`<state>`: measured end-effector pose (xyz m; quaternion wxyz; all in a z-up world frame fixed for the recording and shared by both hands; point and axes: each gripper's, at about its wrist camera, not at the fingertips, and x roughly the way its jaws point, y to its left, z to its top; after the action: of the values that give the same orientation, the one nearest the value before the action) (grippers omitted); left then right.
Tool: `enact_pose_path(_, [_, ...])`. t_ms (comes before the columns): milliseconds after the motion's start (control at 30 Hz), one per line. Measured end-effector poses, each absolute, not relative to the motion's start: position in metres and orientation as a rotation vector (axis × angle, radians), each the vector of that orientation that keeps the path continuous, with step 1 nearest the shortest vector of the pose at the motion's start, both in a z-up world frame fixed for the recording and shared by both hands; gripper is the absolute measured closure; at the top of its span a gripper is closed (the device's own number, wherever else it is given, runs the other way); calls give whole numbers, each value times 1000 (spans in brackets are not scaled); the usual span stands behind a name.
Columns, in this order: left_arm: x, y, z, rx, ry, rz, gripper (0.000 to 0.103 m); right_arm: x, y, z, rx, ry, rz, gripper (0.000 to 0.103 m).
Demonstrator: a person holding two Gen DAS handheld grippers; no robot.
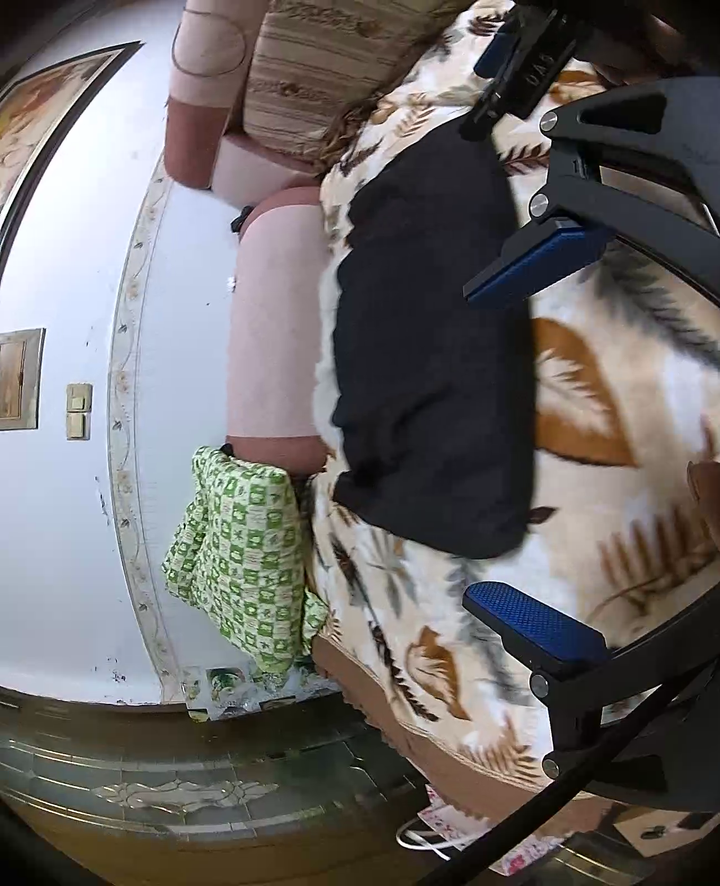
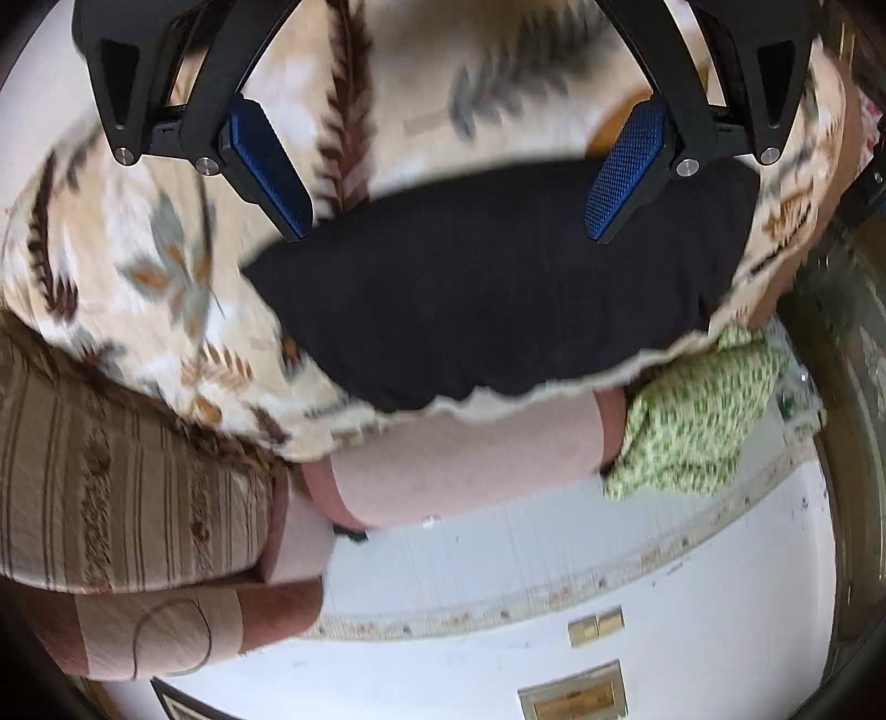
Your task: Fold large clothes
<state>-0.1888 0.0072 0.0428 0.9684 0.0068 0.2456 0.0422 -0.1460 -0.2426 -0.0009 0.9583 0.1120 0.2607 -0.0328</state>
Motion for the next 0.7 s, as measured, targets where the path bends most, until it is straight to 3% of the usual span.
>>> enact_pose_path(700, [-237, -14, 23, 37, 566, 102, 5, -218, -236, 0, 6, 532, -183, 3])
